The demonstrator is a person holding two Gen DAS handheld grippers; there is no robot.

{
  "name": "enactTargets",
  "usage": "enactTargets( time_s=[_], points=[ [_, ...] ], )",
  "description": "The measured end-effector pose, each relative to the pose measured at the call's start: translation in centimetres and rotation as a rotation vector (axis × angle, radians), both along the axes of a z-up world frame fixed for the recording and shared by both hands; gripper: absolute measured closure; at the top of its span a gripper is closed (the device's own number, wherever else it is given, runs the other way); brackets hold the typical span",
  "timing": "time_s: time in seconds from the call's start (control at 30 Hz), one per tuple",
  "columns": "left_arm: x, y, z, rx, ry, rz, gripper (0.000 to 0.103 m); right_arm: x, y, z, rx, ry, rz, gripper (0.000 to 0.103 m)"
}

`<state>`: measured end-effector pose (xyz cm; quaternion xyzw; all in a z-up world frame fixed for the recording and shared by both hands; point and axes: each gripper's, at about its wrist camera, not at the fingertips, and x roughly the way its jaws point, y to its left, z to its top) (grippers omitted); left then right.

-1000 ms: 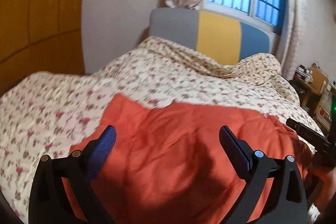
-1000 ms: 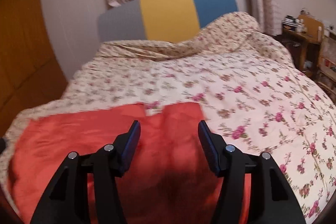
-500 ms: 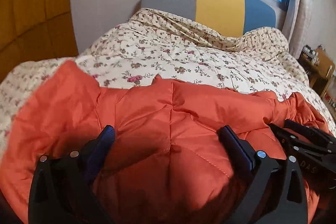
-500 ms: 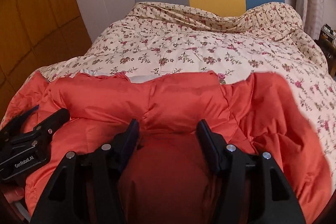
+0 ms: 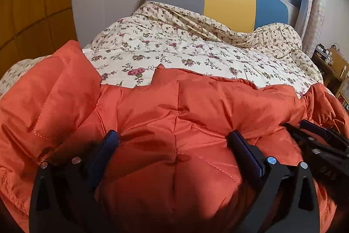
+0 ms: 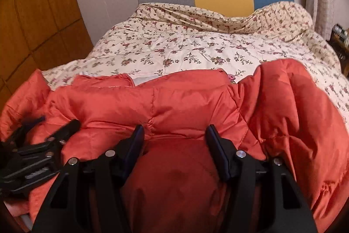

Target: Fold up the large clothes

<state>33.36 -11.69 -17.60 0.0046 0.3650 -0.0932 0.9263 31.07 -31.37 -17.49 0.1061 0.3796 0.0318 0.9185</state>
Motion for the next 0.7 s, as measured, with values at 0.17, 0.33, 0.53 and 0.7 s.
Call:
enactTargets(
  time_s=[0.17, 0.33, 0.53, 0.7],
  points=[
    [0.1, 0.0, -0.1, 0.0, 0.005, 0.0, 0.003, -2.8, -4.0, 2.7, -0.041, -0.058, -0.099, 0.046],
    [0.1, -0.1, -0.1, 0.002, 0.005, -0.002, 0.003, -2.7, -8.3, 0.2, -0.04, 0.039, -0.226, 0.055],
    [0.0, -0.2, 0.0, -0.004, 0.009, -0.001, 0.003, -1.9, -7.3, -1.6, -0.093, 0.001, -0.238, 0.053],
    [-0.6, -0.2, 0.7, 0.015, 0.037, -0.004, 0.003, -1.9, -7.5, -2.0, -0.095, 0.011, -0.238, 0.053]
  ],
)
